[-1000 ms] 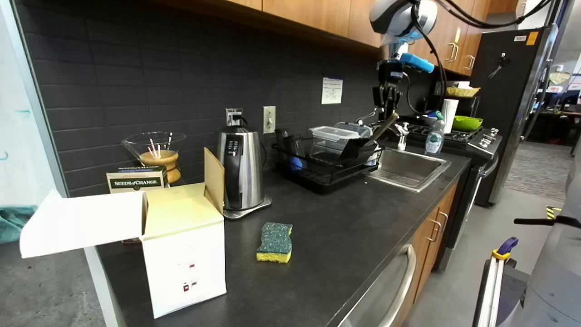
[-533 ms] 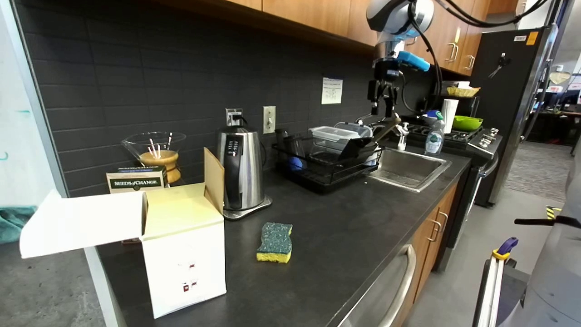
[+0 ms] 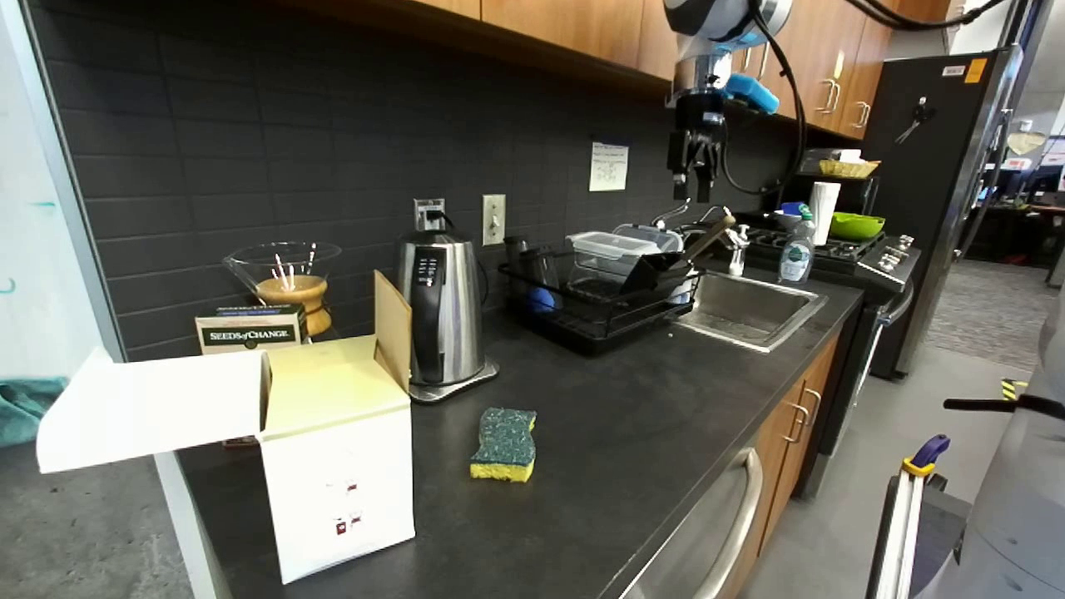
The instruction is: Put the brown spatula in the black bucket in the drying rack
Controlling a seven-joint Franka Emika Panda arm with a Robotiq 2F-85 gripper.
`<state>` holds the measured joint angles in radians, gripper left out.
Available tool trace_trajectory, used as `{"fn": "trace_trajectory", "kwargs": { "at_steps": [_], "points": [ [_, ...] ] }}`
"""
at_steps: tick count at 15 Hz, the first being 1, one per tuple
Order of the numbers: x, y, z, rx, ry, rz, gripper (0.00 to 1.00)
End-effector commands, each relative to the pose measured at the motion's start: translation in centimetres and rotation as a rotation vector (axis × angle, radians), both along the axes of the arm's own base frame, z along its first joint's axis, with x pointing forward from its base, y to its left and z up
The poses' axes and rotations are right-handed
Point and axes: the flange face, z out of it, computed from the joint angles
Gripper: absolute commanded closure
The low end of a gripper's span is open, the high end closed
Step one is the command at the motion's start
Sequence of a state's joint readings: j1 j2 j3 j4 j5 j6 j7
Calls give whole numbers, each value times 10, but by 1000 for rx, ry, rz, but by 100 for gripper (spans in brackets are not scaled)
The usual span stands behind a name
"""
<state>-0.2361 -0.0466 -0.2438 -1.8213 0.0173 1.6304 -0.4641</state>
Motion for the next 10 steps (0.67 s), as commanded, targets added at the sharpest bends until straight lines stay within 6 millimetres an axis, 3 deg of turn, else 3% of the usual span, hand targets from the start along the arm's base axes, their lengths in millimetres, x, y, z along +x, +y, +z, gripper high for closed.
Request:
{"fn": "trace_trajectory", "kwargs": {
  "at_steps": [1, 6, 10],
  "points": [
    [-23, 39, 14, -48, -17, 92, 0],
    [-49, 82, 15, -157, -58, 166, 0],
    [-62, 110, 2, -252, -149, 176, 0]
  ]
}}
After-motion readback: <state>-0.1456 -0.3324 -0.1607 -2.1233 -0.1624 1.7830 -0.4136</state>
